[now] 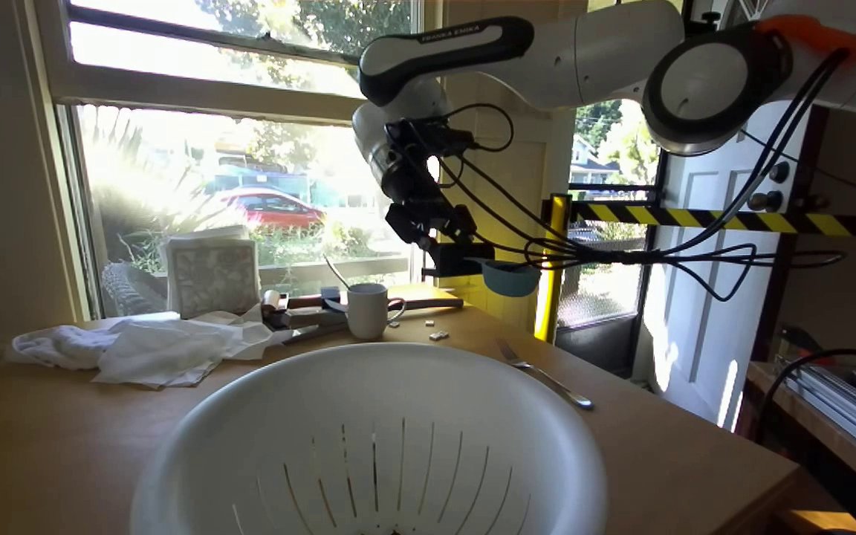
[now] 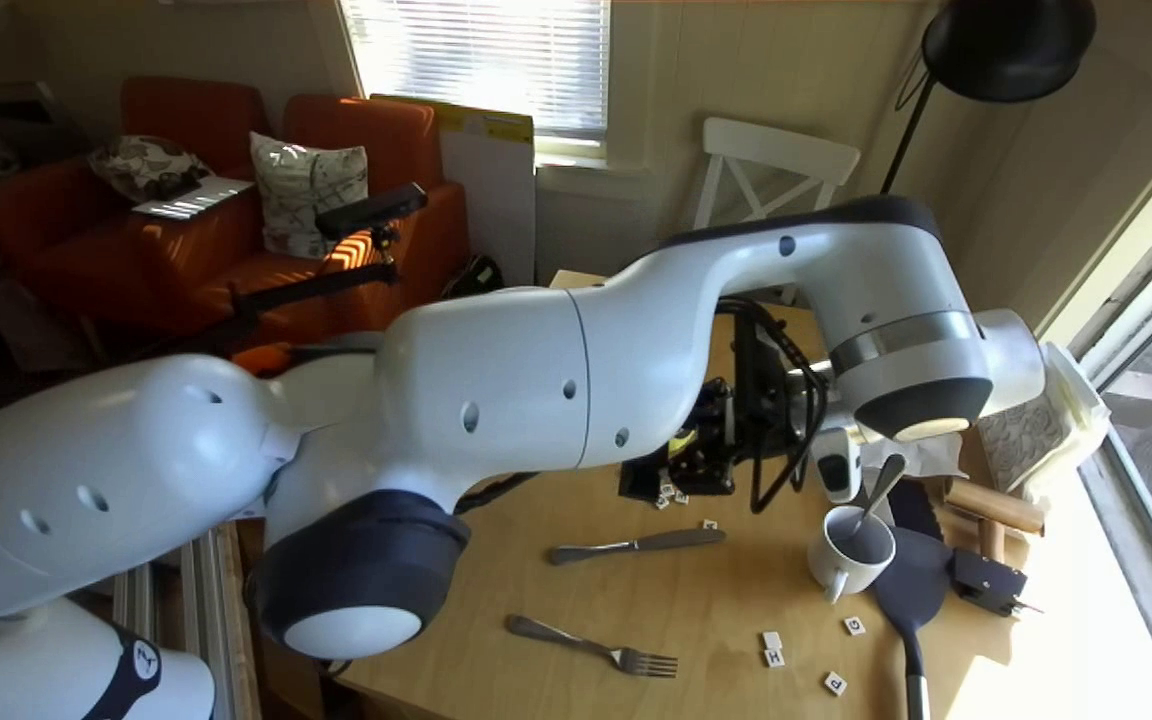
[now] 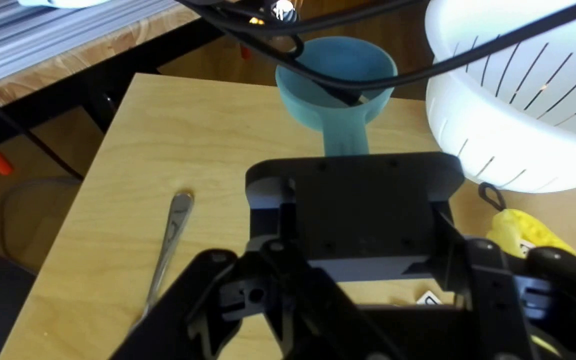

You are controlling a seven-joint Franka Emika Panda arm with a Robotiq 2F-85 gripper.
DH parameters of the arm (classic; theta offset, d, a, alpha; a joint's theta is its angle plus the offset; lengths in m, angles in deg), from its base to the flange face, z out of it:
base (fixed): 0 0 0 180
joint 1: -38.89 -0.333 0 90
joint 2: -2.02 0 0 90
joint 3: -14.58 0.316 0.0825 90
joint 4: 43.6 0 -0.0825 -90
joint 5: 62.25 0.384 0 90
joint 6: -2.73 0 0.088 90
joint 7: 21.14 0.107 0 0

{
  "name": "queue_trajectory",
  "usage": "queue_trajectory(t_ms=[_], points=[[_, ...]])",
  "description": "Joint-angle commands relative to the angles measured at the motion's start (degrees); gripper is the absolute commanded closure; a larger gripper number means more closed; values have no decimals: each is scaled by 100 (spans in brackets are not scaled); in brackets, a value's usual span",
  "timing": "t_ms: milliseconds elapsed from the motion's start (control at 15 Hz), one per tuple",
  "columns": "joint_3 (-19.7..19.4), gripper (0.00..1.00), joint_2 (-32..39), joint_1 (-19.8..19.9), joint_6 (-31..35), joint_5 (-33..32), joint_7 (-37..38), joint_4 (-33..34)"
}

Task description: Pick up the blue spoon and drop the letter blocks on it into the colander

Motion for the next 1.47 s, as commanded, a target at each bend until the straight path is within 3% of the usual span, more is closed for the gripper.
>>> queue_trajectory(t_ms=[0, 133, 200, 267, 400, 600, 1000, 1400], points=[[30, 40, 222, 47, -173, 10, 115, 352], [29, 40, 229, 65, -185, 12, 174, 353], [30, 65, 228, 58, -186, 11, 196, 356], [-144, 65, 360, -35, 346, -202, 150, 515], [-228, 65, 266, 12, 999, -325, 10, 155], [-315, 65, 464, 191, 1464, -467, -63, 165], [-475, 65, 757, 599, 1181, -690, -359, 206], [-319, 65, 1050, 763, 1157, -535, -483, 221]])
